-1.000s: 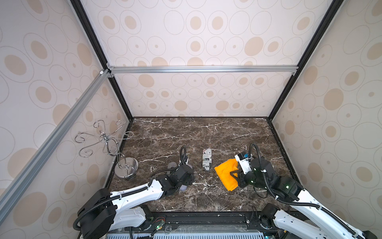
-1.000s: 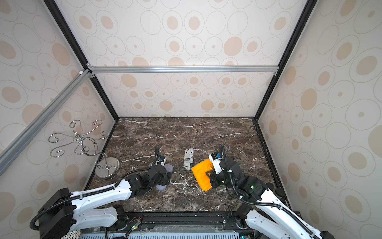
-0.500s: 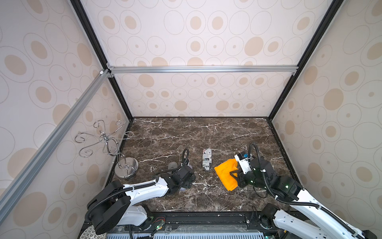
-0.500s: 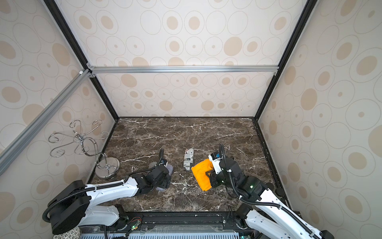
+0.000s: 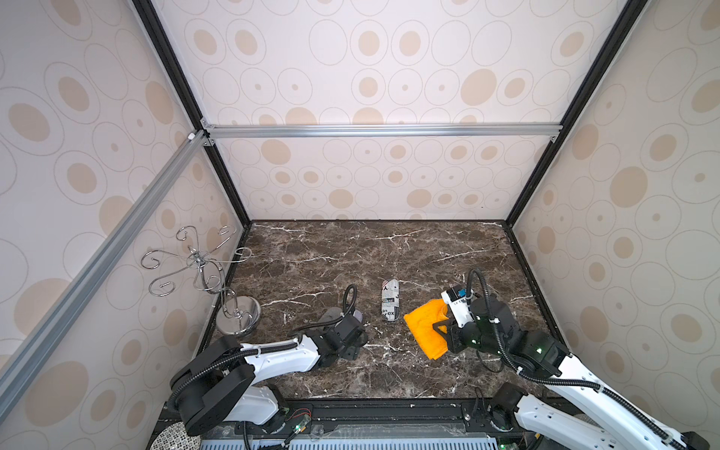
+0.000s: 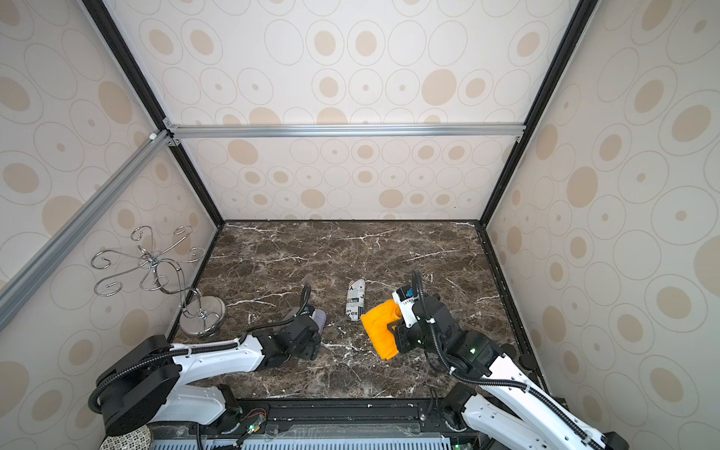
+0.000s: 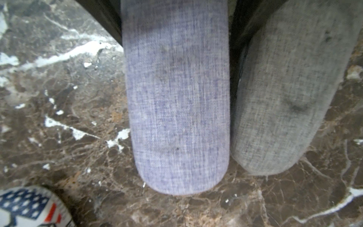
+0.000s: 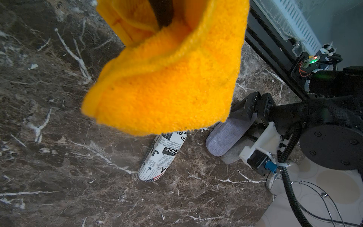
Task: Wipe the eyeglass case
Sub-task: Pick up the eyeglass case from the center of the board.
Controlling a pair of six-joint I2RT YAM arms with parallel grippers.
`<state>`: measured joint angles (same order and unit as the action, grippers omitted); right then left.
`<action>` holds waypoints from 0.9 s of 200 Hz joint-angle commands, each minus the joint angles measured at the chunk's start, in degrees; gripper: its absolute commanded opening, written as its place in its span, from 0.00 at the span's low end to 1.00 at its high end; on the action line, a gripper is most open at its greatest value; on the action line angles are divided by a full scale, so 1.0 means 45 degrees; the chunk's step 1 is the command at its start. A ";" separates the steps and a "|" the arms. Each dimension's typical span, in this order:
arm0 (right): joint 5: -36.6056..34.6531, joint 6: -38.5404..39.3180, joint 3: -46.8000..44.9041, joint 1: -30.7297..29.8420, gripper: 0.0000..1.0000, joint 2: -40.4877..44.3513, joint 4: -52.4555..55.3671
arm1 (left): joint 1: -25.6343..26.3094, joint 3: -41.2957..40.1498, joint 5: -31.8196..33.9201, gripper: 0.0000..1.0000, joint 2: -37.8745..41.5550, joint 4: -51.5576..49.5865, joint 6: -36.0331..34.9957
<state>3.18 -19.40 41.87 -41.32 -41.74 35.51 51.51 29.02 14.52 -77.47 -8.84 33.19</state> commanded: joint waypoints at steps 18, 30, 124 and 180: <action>-0.0015 0.0072 0.0185 -0.0123 0.00 -0.0071 -0.0242 | 0.0239 -0.0415 0.0093 0.76 0.0264 -0.0332 0.0549; -0.0023 0.0072 0.0182 -0.0117 0.00 -0.0099 -0.0254 | 0.0252 -0.0471 0.0068 0.74 0.0331 -0.0344 0.0577; -0.0763 0.0127 0.0103 -0.0119 0.00 -0.0173 -0.0128 | 0.0366 -0.0462 -0.1363 0.58 0.1259 0.0684 -0.0408; -0.1856 0.0487 0.1179 -0.0126 0.00 -0.1745 0.0205 | 0.0522 0.0154 -0.3687 0.58 0.1091 0.2724 -0.2522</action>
<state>-2.31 -18.52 43.40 -41.45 -46.76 36.05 53.23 26.65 2.87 -71.96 -1.98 28.12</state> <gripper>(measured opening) 0.114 0.605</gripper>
